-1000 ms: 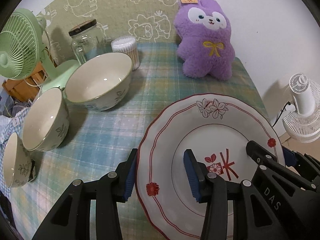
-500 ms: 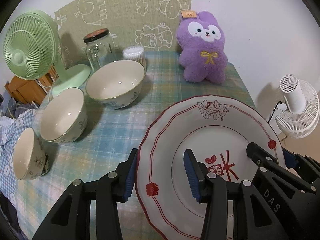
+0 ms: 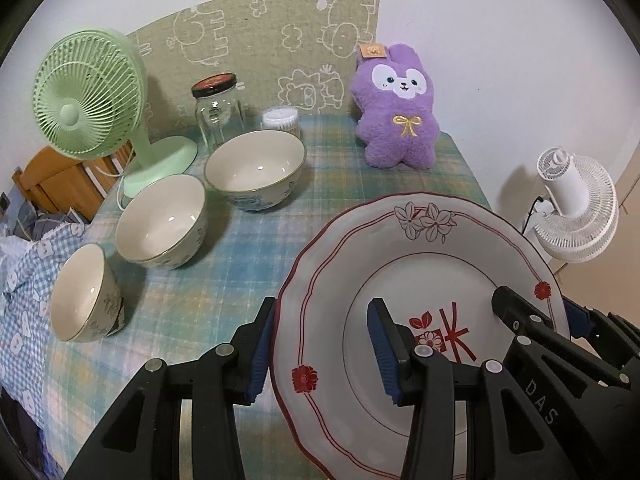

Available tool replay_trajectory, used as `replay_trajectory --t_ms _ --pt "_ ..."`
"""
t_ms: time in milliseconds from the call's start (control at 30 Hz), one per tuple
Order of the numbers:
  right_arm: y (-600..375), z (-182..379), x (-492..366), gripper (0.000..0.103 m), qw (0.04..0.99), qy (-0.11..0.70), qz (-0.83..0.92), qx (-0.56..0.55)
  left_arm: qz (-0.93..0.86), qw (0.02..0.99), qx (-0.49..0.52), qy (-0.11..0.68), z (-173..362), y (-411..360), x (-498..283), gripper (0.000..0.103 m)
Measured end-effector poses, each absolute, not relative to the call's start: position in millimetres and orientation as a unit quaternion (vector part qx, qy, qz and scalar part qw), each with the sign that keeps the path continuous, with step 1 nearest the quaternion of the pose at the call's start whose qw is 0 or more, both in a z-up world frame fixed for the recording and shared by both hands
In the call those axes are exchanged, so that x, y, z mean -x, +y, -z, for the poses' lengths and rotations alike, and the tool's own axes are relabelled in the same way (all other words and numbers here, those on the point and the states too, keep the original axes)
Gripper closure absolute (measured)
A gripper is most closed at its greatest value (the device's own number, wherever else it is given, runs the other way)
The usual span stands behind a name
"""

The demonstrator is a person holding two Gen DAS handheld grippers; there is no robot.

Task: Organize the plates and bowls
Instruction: 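Lift the red-rimmed plate with both grippers and carry it toward the plate stack, then lower the red-rimmed plate onto the deep flower plate with both grippers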

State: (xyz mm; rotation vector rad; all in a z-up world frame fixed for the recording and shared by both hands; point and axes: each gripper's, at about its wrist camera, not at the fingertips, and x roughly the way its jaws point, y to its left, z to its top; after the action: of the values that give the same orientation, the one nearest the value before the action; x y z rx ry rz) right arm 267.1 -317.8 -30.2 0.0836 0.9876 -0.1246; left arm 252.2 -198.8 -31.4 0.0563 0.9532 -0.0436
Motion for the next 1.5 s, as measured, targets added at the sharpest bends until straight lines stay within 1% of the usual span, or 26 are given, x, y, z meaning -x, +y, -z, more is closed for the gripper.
replay_trajectory --t_ms 500,933,1500 --pt "-300 21 -210 0.058 0.879 0.468 0.082 -0.043 0.046 0.889 -0.037 0.454 22 -184 -200 0.057" --pt "-304 36 -161 0.058 0.87 0.479 0.106 -0.056 0.073 0.881 -0.054 0.465 36 -193 -157 0.057" --pt "-319 71 -110 0.058 0.85 0.503 0.137 -0.075 0.106 0.86 -0.082 0.493 68 -207 -116 0.057"
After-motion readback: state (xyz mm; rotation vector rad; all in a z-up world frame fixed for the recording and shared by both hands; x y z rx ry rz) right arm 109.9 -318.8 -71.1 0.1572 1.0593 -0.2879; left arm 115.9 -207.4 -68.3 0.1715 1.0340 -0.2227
